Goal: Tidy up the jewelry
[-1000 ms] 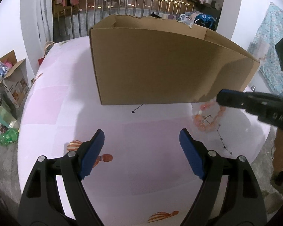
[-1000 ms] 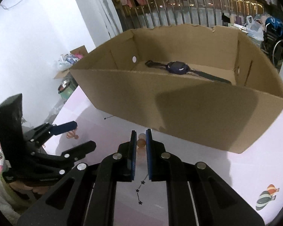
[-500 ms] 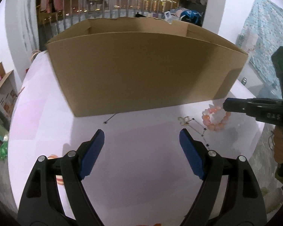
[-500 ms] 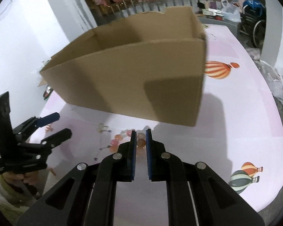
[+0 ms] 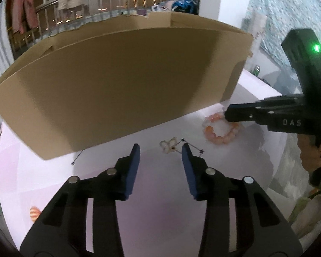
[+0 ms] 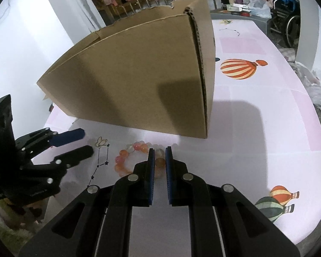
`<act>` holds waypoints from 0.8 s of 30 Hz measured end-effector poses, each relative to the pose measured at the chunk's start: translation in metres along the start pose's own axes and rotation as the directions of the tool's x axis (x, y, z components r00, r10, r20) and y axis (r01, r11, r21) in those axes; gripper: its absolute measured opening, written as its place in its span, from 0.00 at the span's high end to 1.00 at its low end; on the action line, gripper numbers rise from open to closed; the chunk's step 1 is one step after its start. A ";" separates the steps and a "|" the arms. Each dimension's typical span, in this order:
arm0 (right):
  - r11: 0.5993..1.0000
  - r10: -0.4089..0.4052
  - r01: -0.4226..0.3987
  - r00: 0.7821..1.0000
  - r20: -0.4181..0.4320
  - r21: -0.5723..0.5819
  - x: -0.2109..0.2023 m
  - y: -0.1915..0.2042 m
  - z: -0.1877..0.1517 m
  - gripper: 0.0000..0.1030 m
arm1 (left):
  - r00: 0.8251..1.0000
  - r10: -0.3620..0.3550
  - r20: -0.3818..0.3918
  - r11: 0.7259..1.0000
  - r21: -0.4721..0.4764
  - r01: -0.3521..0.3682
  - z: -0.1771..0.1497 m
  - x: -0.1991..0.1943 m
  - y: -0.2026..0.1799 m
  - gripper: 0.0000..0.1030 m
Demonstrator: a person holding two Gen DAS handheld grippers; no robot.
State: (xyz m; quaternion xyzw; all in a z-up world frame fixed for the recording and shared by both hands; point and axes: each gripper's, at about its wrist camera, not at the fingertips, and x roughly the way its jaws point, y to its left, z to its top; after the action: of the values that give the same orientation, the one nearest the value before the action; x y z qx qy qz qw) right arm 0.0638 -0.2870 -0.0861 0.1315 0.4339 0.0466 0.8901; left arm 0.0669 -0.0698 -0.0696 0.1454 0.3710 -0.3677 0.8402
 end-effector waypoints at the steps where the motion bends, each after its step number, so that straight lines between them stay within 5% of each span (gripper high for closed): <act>1: 1.000 0.003 -0.003 1.000 0.001 0.002 0.000 -0.001 0.001 0.90 | 1.000 0.001 -0.005 1.000 0.005 -0.001 0.001 0.003 -0.001 0.67; 21: 0.999 0.030 -0.031 0.999 0.019 0.020 -0.002 -0.001 -0.002 0.90 | 0.999 0.023 -0.037 1.000 0.014 -0.022 0.009 0.009 -0.004 0.88; 22: 0.999 0.030 -0.031 0.999 0.019 0.021 -0.002 -0.001 -0.003 0.90 | 0.999 0.022 -0.035 1.000 0.013 -0.021 0.009 0.008 -0.003 0.98; 24: 0.999 0.030 -0.031 0.999 0.019 0.021 -0.002 -0.001 -0.003 0.90 | 0.999 0.018 -0.039 1.000 0.009 -0.017 0.011 0.009 -0.003 1.00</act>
State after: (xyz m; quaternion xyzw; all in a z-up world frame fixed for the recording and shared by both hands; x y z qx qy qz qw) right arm 0.0606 -0.2879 -0.0867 0.1479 0.4238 0.0542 0.8920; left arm 0.0740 -0.0818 -0.0684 0.1596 0.3844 -0.3591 0.8354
